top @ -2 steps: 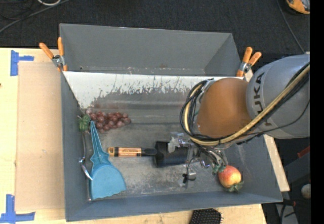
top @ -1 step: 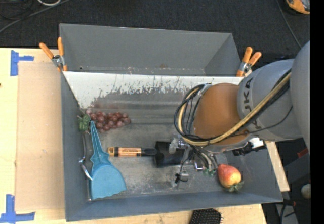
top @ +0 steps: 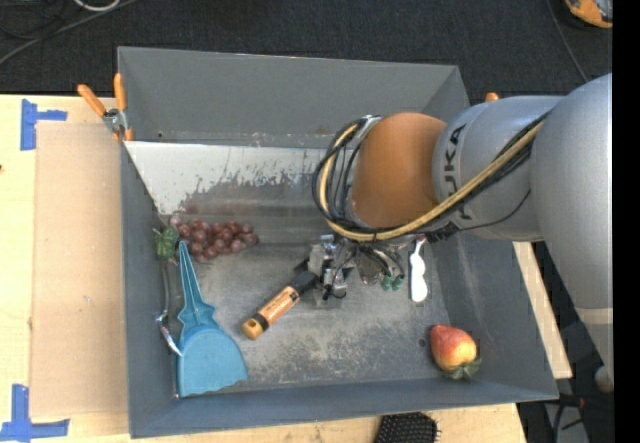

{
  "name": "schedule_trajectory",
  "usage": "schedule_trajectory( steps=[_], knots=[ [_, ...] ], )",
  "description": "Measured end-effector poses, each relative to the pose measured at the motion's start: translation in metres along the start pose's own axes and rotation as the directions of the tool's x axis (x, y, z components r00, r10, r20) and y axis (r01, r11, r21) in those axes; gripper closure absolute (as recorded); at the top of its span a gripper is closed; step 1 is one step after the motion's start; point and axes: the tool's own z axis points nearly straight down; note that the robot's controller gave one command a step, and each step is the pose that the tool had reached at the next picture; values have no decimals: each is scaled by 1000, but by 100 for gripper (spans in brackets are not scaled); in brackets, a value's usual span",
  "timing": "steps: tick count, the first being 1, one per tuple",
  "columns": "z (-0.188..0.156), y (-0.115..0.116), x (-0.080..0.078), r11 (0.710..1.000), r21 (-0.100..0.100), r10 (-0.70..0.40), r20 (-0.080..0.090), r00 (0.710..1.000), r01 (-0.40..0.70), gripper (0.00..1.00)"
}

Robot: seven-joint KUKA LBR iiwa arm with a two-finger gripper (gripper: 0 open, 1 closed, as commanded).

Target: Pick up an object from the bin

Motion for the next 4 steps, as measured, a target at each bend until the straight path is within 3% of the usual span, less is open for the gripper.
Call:
schedule_trajectory(
  steps=[1,2,3,4],
  knots=[
    [0,0,0,1000,0,0,0,1000,0,100],
    [-56,2,3,1000,0,4,-11,1000,-4,100],
    [-131,10,8,1000,-1,-25,-11,1000,25,100],
    [-149,12,3,997,1,-72,4,997,72,100]
  ],
)
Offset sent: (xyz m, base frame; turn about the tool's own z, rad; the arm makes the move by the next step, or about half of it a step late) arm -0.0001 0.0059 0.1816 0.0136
